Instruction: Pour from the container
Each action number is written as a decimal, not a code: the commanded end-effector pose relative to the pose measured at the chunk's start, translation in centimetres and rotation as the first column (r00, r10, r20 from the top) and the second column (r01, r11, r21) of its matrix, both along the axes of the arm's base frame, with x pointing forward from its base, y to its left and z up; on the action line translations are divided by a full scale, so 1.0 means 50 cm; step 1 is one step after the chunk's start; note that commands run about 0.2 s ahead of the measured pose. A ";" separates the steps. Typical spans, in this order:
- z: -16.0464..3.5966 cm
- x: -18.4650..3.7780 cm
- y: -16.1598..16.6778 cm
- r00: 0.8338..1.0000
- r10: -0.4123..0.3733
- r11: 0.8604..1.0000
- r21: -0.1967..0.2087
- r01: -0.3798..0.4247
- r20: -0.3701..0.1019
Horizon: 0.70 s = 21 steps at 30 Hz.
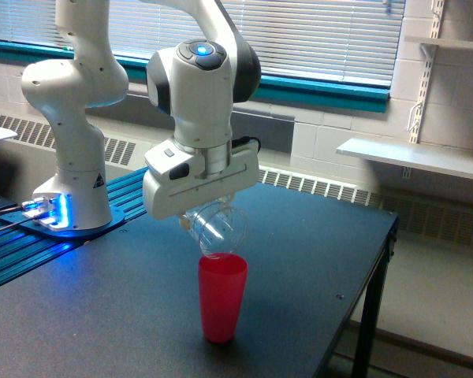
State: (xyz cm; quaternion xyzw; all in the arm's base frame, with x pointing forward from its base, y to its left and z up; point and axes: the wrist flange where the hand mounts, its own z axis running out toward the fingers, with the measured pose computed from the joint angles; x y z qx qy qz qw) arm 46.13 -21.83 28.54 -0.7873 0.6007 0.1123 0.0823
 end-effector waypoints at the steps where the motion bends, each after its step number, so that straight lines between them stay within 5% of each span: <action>1: 0.017 -0.010 -0.003 1.000 -0.017 1.000 -0.013 0.017 0.015; 21: 0.081 -0.063 0.010 0.994 -0.055 0.996 -0.066 0.061 0.090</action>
